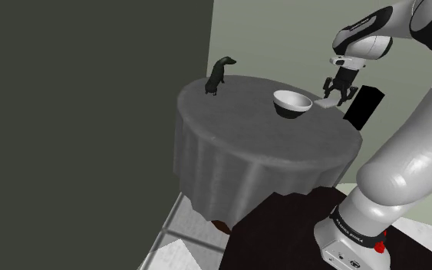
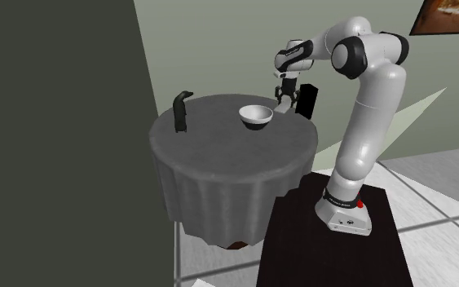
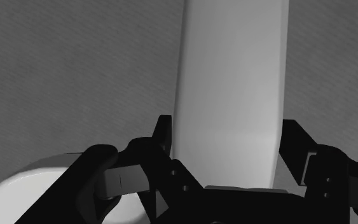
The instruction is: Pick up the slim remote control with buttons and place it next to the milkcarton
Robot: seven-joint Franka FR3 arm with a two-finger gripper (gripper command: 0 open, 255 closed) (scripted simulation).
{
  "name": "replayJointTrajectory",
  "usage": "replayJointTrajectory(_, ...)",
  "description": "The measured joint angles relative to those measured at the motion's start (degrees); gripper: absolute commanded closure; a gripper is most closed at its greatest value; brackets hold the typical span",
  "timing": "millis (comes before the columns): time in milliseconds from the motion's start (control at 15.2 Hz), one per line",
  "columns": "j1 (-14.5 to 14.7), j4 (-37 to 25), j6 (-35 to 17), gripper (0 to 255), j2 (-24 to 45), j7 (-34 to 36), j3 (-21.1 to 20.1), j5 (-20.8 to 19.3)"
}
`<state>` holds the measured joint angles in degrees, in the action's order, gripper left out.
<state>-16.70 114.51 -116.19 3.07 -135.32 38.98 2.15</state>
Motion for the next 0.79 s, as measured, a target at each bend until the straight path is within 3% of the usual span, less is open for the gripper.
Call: replayJointTrajectory(792,-0.8,5.0,-8.6,255,4.7,-2.7,-0.3,3.8)
